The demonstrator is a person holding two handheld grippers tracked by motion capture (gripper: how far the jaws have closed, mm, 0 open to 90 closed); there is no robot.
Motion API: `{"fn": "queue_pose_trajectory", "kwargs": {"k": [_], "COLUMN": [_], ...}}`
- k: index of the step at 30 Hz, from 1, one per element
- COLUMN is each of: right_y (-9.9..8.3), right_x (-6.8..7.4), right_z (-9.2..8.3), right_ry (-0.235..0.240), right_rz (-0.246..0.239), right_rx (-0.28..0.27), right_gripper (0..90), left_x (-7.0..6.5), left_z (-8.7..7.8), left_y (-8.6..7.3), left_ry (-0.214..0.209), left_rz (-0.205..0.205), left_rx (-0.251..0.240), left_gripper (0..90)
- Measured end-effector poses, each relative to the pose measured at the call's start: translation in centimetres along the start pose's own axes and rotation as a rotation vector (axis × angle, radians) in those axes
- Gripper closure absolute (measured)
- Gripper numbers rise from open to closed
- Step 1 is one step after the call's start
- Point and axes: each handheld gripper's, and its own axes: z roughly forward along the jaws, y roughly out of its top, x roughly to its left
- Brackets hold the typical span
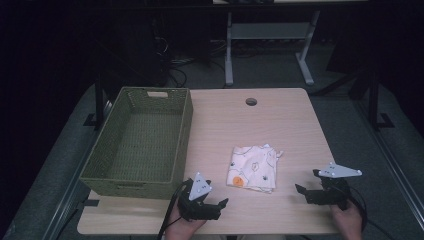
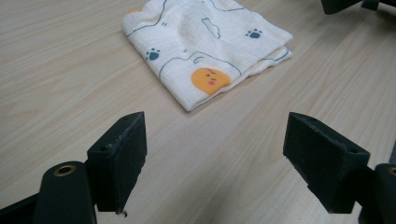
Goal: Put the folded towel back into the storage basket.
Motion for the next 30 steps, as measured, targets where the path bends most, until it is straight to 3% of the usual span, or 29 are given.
{"fn": "queue_pose_trajectory", "kwargs": {"k": [4,9,11,19,26,30], "right_y": [0.1,0.2,0.2,0.2,0.2,0.2], "right_x": [0.2,0.3,0.4,0.2,0.1,0.2], "right_z": [0.1,0.0,0.0,-0.3,-0.3,0.0], "right_ry": [0.004,0.007,0.009,0.008,0.006,0.013], "right_rz": [0.0,0.002,0.0,0.008,0.008,0.004], "right_rx": [0.004,0.002,0.001,-0.013,-0.014,-0.003], "right_gripper": [13.7,13.7,13.7,13.7,13.7,13.7], "left_x": [0.4,0.6,0.5,0.6,0.5,0.3], "left_z": [-0.1,-0.1,-0.2,0.1,1.4,3.1], "left_y": [0.2,0.6,1.0,2.5,4.5,6.2], "left_ry": [0.019,0.011,0.017,0.016,0.001,-0.014], "left_rz": [0.002,-0.004,0.02,0.04,0.082,0.122], "left_rx": [0.01,0.006,0.008,0.027,0.062,0.103], "left_gripper": [22.2,21.9,22.0,22.1,22.1,22.1]}}
